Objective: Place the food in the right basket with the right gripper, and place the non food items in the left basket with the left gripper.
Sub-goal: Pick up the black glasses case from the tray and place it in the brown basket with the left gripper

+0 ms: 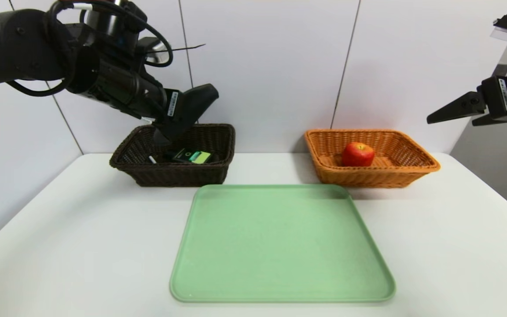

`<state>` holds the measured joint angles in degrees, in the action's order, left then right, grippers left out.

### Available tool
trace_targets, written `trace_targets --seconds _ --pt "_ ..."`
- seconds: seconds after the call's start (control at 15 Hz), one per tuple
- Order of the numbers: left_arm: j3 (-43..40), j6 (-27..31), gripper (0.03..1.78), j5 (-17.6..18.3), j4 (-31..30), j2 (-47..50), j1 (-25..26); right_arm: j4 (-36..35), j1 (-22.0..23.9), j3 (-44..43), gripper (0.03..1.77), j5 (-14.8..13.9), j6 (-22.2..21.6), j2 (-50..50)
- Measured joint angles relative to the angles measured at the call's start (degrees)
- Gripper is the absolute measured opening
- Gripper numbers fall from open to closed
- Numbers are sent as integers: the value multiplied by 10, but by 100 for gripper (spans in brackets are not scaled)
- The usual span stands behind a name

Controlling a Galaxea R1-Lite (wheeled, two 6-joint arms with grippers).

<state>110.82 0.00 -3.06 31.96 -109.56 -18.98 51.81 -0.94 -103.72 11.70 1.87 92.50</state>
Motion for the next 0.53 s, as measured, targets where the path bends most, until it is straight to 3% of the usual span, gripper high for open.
trace_targets --seconds 0.53 --pt "0 40 39 36 -40 -63 45 0 3 2 170 0 -1 5"
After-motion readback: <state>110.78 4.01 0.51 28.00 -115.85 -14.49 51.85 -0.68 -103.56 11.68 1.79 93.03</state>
